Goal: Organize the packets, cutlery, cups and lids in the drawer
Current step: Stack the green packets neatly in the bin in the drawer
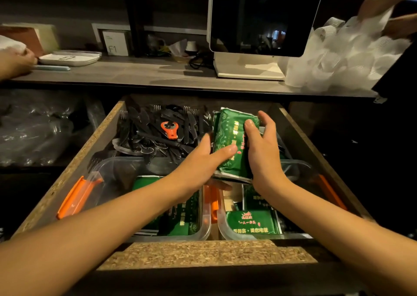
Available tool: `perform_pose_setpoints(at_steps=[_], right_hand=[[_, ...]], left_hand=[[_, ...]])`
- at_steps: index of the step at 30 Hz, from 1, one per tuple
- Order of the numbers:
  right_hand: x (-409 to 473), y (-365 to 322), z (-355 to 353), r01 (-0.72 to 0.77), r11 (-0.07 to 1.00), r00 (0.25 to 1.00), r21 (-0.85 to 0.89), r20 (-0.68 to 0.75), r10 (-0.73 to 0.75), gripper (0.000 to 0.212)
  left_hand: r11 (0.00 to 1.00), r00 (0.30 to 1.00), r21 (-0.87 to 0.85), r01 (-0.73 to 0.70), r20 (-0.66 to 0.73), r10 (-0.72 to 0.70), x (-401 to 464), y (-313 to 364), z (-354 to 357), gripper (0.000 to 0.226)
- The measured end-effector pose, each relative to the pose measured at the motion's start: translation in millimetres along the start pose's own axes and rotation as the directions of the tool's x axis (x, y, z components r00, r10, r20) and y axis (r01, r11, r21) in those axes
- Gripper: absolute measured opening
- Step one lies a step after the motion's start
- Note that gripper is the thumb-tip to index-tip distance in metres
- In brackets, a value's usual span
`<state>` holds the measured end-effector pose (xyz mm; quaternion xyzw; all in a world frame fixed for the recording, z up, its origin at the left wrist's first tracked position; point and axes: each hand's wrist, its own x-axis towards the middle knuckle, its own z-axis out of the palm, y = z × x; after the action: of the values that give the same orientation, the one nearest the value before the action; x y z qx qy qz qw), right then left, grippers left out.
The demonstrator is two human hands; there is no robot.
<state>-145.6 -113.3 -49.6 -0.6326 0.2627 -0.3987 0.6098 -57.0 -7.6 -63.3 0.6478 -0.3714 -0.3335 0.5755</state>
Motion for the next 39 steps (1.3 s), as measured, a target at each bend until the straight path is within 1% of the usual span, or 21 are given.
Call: perform_pose_setpoints(at_steps=[1, 3, 5, 8, 10, 12, 14, 16, 19, 20, 22, 23, 26, 28, 29, 31, 34, 35, 37, 38, 39], right_hand=[[0, -2, -1, -0.014, 0.999, 1.0, 0.029, 0.015, 0.013, 0.044], [0, -3, 1, -0.044, 0.998, 0.997, 0.038, 0.066, 0.042, 0.049], [0, -1, 5, -0.059, 0.998, 0.994, 0.004, 0.095, 0.059, 0.061], [0, 1, 9, -0.077, 0.997, 0.993, 0.005, 0.093, 0.077, 0.076], [0, 0, 9, -0.081, 0.997, 0.993, -0.001, 0.081, 0.081, 0.075], [-2, -1, 7, -0.068, 0.998, 0.994, -0.016, 0.082, 0.069, 0.068], [-2, -3, 5, -0.055, 0.998, 0.995, -0.036, 0.078, 0.057, 0.066], [0, -2, 3, -0.058, 0.998, 0.995, 0.012, 0.085, 0.056, 0.069], [0, 1, 1, -0.133, 0.987, 0.979, 0.094, 0.169, 0.116, 0.061], [1, 2, 0, -0.159, 0.983, 0.968, 0.095, 0.21, 0.136, 0.054], [1, 0, 0, -0.21, 0.973, 0.942, 0.092, 0.286, 0.176, 0.032], [2, -1, -1, -0.219, 0.973, 0.932, 0.078, 0.31, 0.185, 0.03], [9, -8, -10, -0.169, 0.985, 0.932, -0.034, 0.32, 0.171, 0.044], [13, -14, -19, -0.128, 0.975, 0.913, -0.182, 0.362, 0.187, 0.052], [16, -15, -23, -0.131, 0.955, 0.883, -0.267, 0.408, 0.235, 0.057], [19, -15, -34, -0.145, 0.89, 0.787, -0.432, 0.495, 0.368, 0.063], [18, -5, -52, -0.049, 0.743, 0.658, -0.668, 0.538, 0.527, 0.05], [16, 0, -58, 0.032, 0.67, 0.623, -0.742, 0.539, 0.567, 0.043], [14, 10, -67, 0.263, 0.473, 0.561, -0.841, 0.533, 0.634, 0.034], [13, 13, -69, 0.34, 0.388, 0.522, -0.856, 0.516, 0.679, 0.037], [12, 16, -69, 0.364, 0.334, 0.489, -0.869, 0.484, 0.726, 0.044]], left_hand=[[0.999, 0.998, 0.024, -0.043, -0.036, 0.043, 0, 2, 0, 0.096], [0.989, 0.986, 0.062, -0.133, -0.093, 0.138, 0, 4, -2, 0.081], [0.983, 0.981, 0.091, -0.16, -0.096, 0.168, -2, 6, -2, 0.068], [0.97, 0.983, 0.175, -0.169, -0.043, 0.18, -2, 5, -2, 0.07], [0.959, 0.983, 0.229, -0.166, -0.033, 0.178, 0, 4, -4, 0.075], [0.949, 0.987, 0.275, -0.152, -0.005, 0.16, -1, 5, -3, 0.081], [0.948, 0.988, 0.281, -0.148, 0.009, 0.151, -1, 5, -2, 0.085], [0.969, 0.993, 0.217, -0.115, -0.004, 0.119, -1, 5, -1, 0.092], [0.994, 0.996, 0.078, -0.075, -0.034, 0.077, 5, -4, -4, 0.099], [0.998, 0.997, 0.037, -0.052, -0.048, 0.053, 5, -6, -5, 0.098], [0.999, 0.997, -0.05, -0.007, -0.078, 0.003, 8, -8, -10, 0.093], [0.995, 0.994, -0.102, 0.008, -0.11, -0.019, 9, -6, -14, 0.09], [0.968, 0.969, -0.251, -0.005, -0.24, -0.057, 15, 6, -31, 0.097], [0.941, 0.947, -0.332, -0.064, -0.319, -0.048, 18, 13, -46, 0.096], [0.936, 0.936, -0.341, -0.086, -0.348, -0.041, 19, 14, -52, 0.095], [0.933, 0.922, -0.344, -0.104, -0.384, -0.039, 19, 15, -62, 0.093], [0.903, 0.932, -0.424, -0.072, -0.35, -0.09, 22, 15, -67, 0.099], [0.899, 0.937, -0.434, -0.053, -0.334, -0.106, 22, 14, -65, 0.1], [0.902, 0.944, -0.431, -0.017, -0.304, -0.128, 22, 9, -60, 0.102], [0.905, 0.948, -0.425, 0.001, -0.289, -0.136, 21, 7, -56, 0.103], [0.908, 0.951, -0.418, 0.017, -0.274, -0.145, 20, 3, -53, 0.104]])
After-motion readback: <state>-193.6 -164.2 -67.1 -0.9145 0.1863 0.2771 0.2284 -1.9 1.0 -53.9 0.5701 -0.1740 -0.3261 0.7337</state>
